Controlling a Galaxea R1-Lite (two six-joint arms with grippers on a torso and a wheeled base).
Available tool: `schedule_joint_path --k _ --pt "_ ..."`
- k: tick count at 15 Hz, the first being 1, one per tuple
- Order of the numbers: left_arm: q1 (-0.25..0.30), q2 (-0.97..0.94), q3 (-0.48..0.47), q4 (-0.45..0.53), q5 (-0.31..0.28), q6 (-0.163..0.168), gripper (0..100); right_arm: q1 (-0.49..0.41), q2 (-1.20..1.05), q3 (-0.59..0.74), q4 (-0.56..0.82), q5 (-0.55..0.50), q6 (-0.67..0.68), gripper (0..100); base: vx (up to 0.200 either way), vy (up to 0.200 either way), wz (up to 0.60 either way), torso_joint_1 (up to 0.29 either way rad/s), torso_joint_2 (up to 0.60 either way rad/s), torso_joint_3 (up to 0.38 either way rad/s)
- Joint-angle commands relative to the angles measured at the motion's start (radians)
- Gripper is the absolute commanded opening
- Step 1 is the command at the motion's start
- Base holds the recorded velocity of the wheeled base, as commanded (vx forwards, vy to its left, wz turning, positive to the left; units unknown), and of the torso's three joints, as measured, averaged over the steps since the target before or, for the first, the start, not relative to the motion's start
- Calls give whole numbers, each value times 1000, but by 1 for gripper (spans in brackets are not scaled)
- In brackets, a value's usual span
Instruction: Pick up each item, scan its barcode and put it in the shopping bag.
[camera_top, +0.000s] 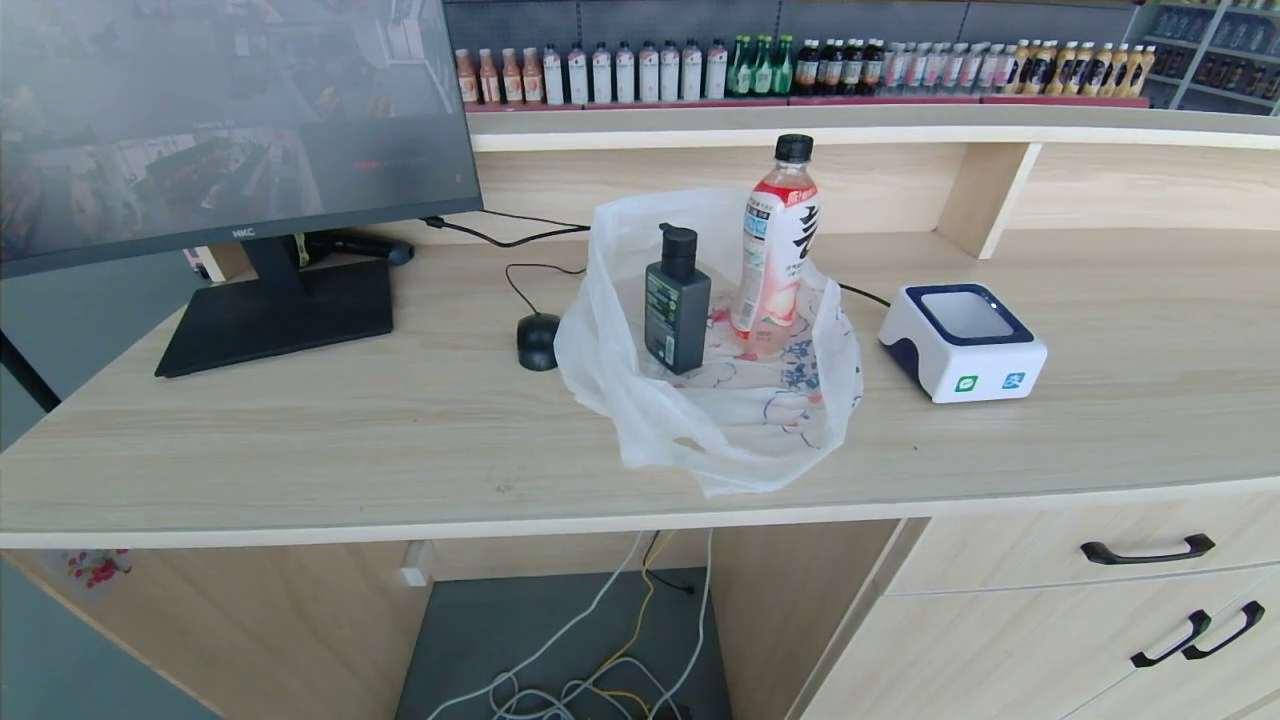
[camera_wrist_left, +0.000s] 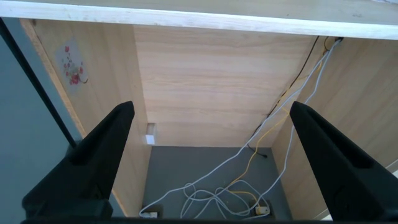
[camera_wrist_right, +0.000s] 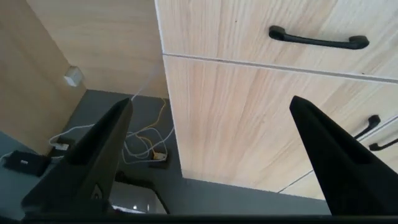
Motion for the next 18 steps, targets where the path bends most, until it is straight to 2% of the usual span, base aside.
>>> schedule_joint_path --k 1,3,5,15,18 --pt "0 0 0 0 1 0 100 -108 -55 8 -5 5 7 100 0 0 0 0 0 0" --pt "0 0 0 0 -1 -1 100 -188 -90 8 -5 5 6 100 0 0 0 0 0 0" --pt "0 0 0 0 -1 0 100 -206 -138 8 -5 7 7 100 0 0 0 0 0 0" --pt "0 0 0 0 -1 -4 100 -198 -155 10 -3 7 26 100 0 0 0 0 0 0" --pt "0 0 0 0 1 -3 100 -198 -155 8 -3 7 26 100 0 -200 0 -2 -2 4"
